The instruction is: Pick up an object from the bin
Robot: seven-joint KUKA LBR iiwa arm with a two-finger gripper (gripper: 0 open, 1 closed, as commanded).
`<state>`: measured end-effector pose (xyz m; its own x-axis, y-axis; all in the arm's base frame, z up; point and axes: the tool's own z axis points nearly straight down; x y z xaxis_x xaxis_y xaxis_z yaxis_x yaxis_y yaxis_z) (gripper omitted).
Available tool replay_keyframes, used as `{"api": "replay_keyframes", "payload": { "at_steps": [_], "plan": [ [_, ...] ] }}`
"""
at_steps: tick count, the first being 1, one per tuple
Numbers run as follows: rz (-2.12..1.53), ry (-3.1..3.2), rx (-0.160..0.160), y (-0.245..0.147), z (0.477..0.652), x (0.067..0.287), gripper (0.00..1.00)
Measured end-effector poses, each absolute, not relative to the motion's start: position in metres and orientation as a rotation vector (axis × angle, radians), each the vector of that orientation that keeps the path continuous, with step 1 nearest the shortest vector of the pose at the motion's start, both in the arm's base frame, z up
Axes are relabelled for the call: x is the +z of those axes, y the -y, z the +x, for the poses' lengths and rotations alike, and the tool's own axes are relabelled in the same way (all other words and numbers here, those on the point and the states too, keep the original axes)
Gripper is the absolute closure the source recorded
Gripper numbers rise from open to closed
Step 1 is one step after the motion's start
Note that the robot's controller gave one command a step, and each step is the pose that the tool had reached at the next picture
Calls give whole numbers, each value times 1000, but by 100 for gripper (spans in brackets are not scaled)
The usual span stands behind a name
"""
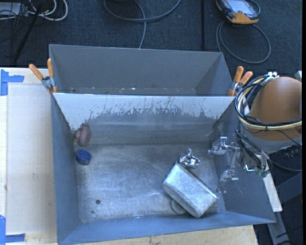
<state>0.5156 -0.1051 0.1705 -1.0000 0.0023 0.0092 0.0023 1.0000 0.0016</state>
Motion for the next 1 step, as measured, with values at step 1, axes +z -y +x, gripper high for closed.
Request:
{"api": "replay_keyframes", "payload": {
  "at_steps": [1],
  "plan": [
    [112,3139,0,85,560,82,0]
  ]
}}
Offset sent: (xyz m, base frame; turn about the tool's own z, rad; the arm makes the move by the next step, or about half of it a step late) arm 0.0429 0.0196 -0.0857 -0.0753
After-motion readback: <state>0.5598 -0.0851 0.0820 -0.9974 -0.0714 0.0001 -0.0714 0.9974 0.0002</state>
